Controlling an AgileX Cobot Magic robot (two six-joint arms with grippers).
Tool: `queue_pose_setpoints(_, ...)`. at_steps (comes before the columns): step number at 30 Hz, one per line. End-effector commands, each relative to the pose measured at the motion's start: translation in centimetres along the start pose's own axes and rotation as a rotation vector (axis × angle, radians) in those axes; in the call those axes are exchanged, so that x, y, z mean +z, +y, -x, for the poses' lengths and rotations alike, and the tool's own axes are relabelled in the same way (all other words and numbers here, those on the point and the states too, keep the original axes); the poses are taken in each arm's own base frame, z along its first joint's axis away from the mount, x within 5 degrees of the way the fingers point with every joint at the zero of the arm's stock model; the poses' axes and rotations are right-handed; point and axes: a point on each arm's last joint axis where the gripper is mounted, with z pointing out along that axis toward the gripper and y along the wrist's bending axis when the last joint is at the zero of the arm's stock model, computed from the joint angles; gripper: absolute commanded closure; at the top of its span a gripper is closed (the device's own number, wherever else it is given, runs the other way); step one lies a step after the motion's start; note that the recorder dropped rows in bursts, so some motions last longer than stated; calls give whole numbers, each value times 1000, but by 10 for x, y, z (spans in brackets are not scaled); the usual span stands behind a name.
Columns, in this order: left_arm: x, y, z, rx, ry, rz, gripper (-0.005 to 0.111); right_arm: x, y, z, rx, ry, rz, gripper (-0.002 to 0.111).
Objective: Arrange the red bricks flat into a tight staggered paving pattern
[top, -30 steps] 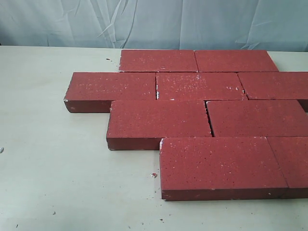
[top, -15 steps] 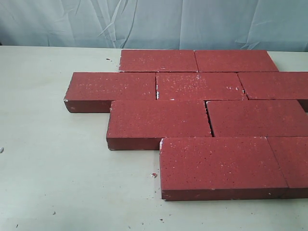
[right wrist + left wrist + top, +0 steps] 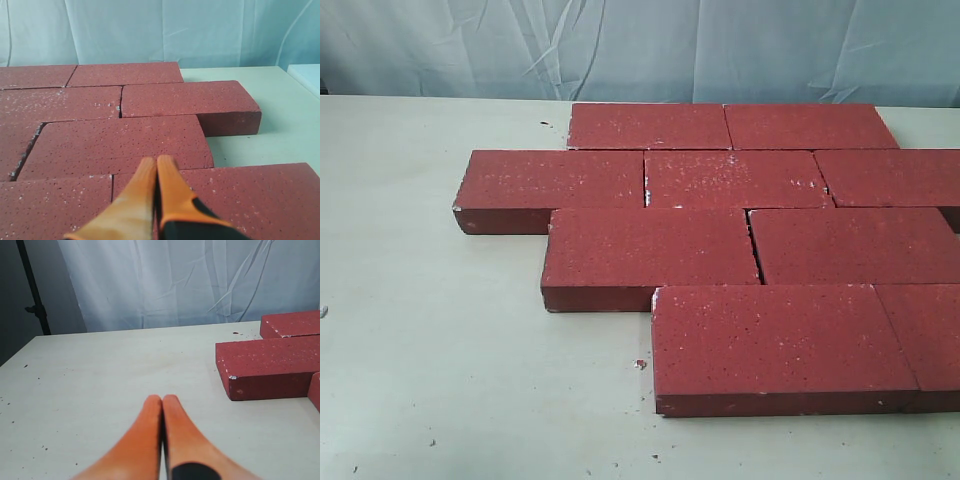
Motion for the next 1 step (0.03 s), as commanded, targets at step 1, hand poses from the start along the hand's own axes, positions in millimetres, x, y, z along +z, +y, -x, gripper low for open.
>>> queue_pose_setpoints(1, 0, 0, 0, 0, -15, 1, 107, 0, 0, 0, 2, -11, -3, 108)
